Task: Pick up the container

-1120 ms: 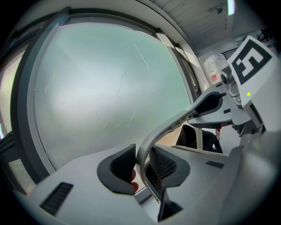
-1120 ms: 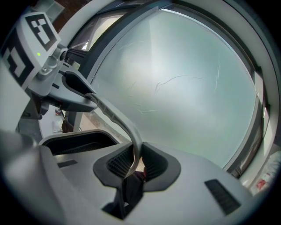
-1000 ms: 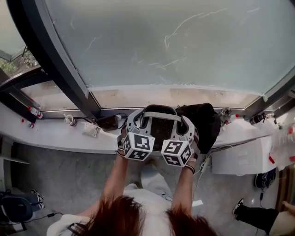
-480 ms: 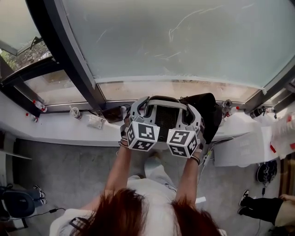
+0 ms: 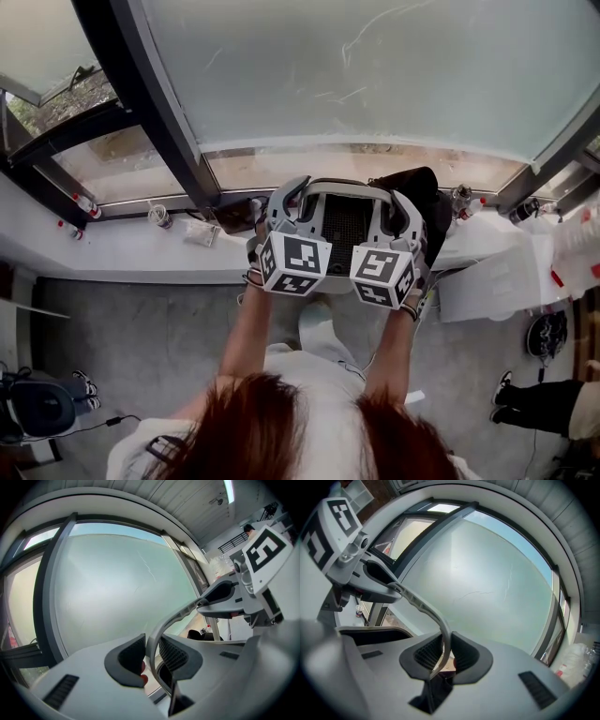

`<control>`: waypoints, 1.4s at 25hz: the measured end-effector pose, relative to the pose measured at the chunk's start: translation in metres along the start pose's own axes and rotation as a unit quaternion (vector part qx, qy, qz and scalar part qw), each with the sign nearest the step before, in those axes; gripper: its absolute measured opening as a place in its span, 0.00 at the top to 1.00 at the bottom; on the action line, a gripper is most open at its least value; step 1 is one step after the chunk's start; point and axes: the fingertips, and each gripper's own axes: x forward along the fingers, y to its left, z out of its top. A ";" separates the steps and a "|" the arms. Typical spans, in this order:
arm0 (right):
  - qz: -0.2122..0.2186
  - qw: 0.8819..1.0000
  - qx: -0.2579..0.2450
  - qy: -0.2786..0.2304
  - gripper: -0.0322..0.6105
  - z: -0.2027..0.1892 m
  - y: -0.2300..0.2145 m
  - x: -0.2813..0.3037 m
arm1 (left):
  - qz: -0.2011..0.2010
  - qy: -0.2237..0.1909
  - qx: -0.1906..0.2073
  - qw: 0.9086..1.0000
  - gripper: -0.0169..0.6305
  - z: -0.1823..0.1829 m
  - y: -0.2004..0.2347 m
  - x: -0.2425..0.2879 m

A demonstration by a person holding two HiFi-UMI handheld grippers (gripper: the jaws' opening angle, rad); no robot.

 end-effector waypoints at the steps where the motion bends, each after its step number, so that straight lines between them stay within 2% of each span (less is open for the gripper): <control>1: -0.002 1.000 0.000 -0.004 0.84 0.003 -0.001 -0.005 | 0.000 -0.003 0.003 1.000 0.82 0.003 0.000 -0.005; 13: -0.020 1.000 0.002 -0.024 0.84 0.021 -0.007 -0.052 | -0.010 -0.034 0.019 0.999 0.83 0.028 -0.007 -0.049; 35: -0.029 0.995 0.011 -0.090 0.84 0.055 -0.008 -0.113 | 0.003 -0.070 0.030 0.997 0.84 0.061 -0.006 -0.113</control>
